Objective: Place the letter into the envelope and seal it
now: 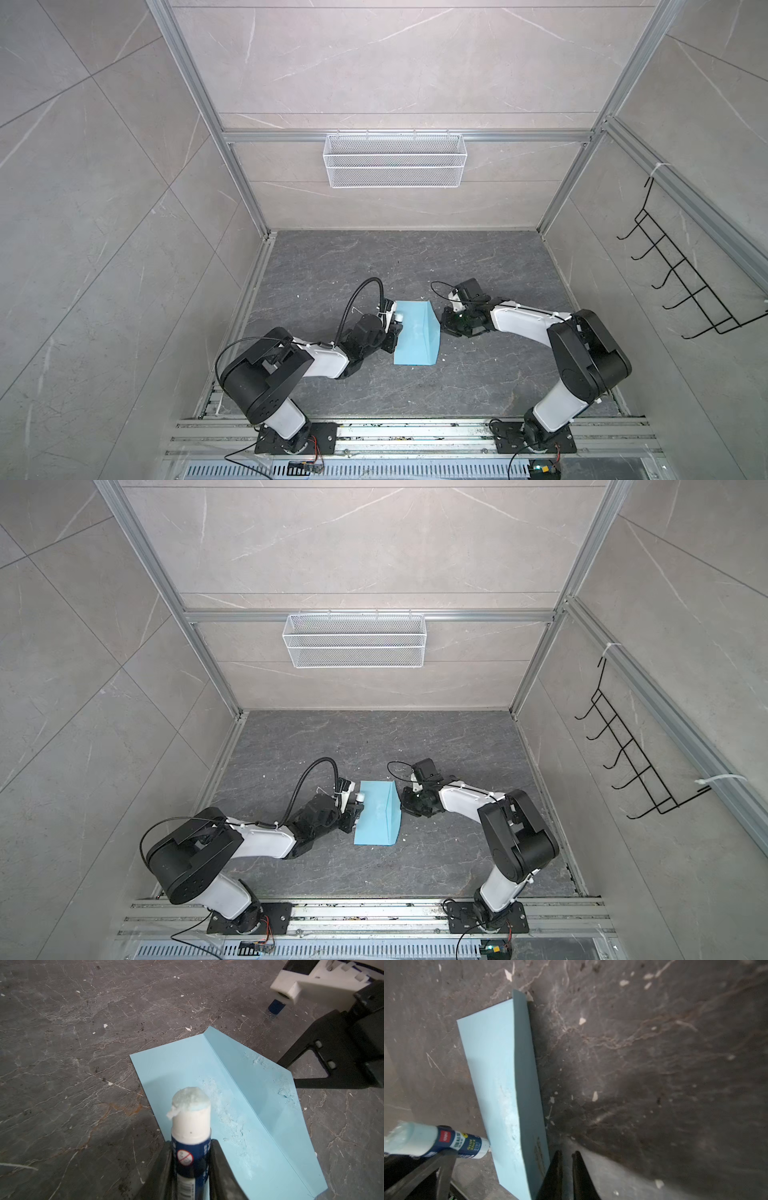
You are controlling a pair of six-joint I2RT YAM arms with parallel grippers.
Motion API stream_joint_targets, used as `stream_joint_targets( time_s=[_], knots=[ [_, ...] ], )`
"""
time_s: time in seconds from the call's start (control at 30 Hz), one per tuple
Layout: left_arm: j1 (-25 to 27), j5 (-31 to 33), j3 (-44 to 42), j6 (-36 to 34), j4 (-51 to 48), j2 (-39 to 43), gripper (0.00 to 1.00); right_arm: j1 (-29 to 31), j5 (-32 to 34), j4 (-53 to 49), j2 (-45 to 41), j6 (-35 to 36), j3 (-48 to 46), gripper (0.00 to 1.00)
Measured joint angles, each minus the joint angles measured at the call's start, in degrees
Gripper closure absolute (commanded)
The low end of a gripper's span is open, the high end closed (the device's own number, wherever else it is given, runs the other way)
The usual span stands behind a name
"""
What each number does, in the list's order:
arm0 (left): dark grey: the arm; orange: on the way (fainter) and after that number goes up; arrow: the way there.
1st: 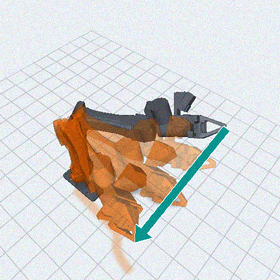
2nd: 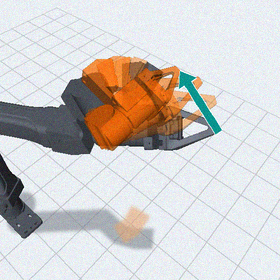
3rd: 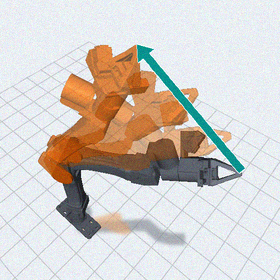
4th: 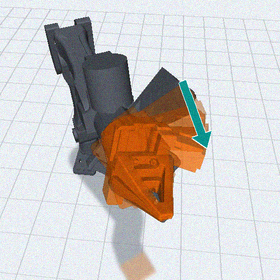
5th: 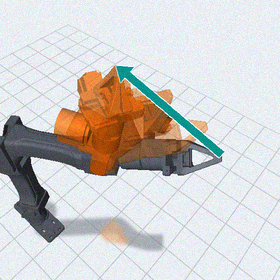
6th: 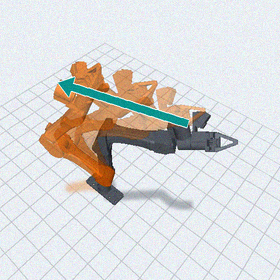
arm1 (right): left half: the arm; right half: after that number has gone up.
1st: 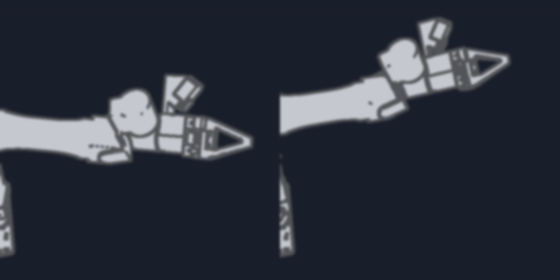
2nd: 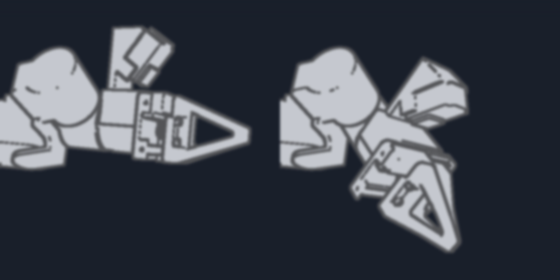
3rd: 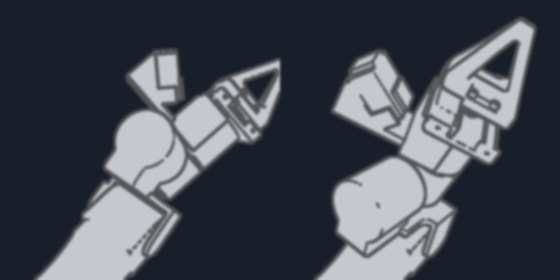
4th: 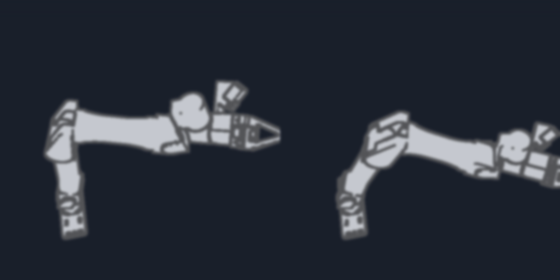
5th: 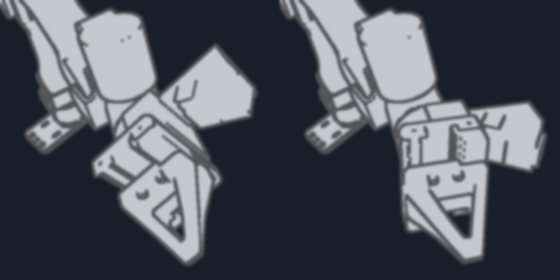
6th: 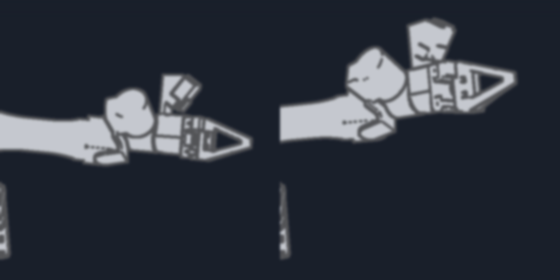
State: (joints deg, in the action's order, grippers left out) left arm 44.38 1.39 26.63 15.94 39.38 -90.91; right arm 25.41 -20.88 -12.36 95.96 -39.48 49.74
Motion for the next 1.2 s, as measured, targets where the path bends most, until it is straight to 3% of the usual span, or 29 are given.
stream_joint_targets(
  time_s=[0.37,0.73,1.2],
  knots=[
    [0.0,-0.1,0.0,1.0,2.4,-1.7,1.0,2.0,-4.5,5.9,3.2,-3.4,0.0,0.85],
    [0.0,-0.1,0.0,1.1,2.7,-2.0,1.0,6.8,-4.9,7.5,8.4,-5.0,4.3,0.86],
    [0.0,-0.5,1.2,1.6,2.3,-2.1,1.0,8.2,-5.3,8.8,11.6,-6.0,7.3,0.89]
  ],
)
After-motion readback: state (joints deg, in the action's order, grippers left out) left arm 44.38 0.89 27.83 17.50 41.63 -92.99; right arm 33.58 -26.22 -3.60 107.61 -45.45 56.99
